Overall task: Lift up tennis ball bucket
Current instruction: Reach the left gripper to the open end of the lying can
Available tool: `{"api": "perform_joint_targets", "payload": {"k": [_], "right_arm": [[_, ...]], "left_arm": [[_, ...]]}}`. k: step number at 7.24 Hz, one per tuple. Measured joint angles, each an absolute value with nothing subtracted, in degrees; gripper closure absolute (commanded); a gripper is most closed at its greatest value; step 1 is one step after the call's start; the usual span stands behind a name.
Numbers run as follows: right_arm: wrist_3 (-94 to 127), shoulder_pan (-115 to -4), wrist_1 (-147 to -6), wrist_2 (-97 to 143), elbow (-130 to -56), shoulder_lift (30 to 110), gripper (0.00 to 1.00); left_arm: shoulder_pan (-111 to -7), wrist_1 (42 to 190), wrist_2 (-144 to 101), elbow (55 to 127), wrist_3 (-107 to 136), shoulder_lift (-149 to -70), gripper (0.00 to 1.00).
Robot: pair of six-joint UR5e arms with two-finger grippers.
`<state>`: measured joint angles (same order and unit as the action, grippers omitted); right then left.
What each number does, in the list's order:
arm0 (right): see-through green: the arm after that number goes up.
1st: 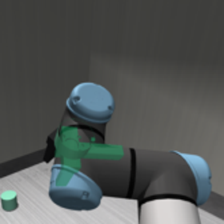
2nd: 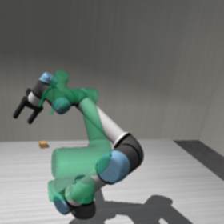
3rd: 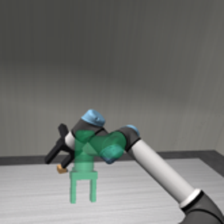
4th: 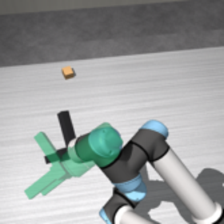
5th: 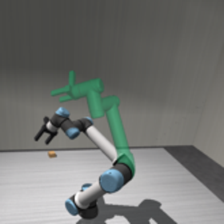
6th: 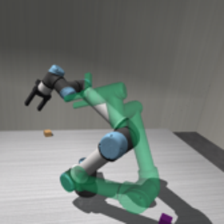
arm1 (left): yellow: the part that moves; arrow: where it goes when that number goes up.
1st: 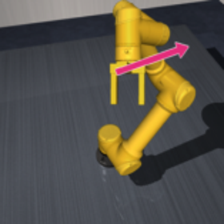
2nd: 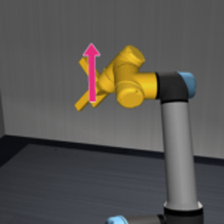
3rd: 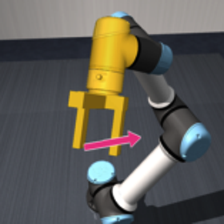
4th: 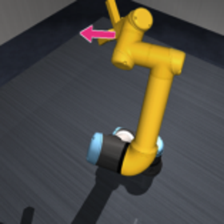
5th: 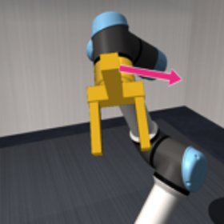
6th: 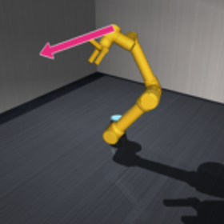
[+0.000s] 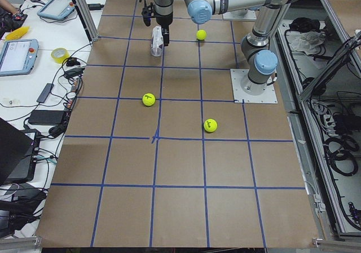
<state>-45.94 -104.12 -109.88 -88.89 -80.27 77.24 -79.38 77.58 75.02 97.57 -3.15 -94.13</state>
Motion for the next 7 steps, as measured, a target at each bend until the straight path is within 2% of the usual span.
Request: {"api": "perform_joint_targets", "payload": {"k": [3,5,7], "right_arm": [[-33.9,-99.5,-104.7,-89.2,-80.4,84.6,0.0],[-27.4,-96.7,-101.0,-89.2,-80.6,85.3,0.0],[-23.5,-93.8,-89.6,-89.1,-81.3,85.8,0.0]], "left_arm": [[-81.6,65.2,63.8,102.4,0.2,-100.3,0.0],[-84.5,62.2,61.1,102.8,1.4,-104.3,0.0],[-86.4,57.7,60.5,103.1,1.8,-108.7,0.0]]}}
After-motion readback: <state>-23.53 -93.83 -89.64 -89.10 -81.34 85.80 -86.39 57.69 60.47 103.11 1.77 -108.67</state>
